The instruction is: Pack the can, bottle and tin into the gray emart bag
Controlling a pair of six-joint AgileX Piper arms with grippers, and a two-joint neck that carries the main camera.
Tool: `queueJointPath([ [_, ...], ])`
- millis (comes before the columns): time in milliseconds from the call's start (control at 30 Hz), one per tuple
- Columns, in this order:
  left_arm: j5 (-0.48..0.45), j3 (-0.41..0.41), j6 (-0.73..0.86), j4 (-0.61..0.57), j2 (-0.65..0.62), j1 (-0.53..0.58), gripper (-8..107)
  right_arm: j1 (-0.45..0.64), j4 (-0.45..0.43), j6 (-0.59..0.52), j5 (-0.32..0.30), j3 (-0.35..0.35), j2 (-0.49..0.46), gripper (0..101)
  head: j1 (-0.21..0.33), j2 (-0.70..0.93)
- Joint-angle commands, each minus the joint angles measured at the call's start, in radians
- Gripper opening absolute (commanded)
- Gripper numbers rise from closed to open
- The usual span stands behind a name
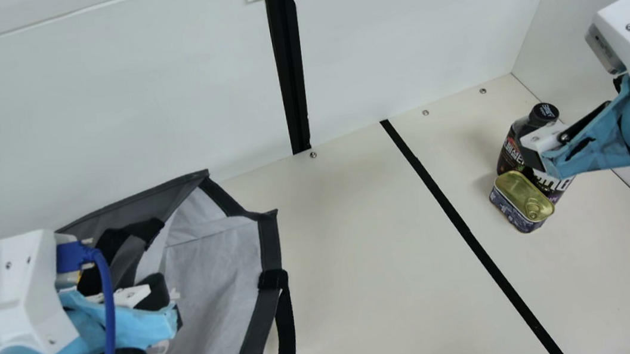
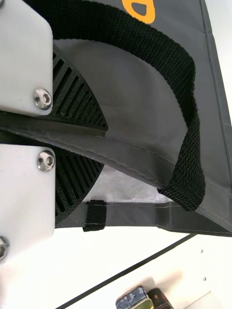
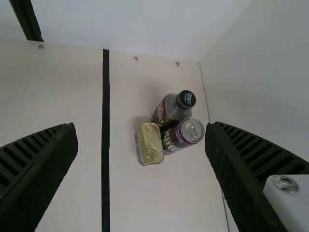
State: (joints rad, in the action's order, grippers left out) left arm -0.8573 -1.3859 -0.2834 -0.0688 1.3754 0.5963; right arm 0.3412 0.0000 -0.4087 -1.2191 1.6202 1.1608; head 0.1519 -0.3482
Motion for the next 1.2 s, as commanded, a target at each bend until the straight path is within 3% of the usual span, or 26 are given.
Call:
queueJointPath([
  [0, 0.002, 0.001, 0.005, -0.012, -0.001, -0.003, 10, 0.0, 0.0, 0.0, 0.0, 0.0, 0.0, 91, 0.023, -0.001],
  [1167, 0.088, 0.07, 0.107, -0.118, 0.014, -0.054, 10, 0.0, 0.0, 0.0, 0.0, 0.0, 0.0, 91, 0.023, -0.001],
])
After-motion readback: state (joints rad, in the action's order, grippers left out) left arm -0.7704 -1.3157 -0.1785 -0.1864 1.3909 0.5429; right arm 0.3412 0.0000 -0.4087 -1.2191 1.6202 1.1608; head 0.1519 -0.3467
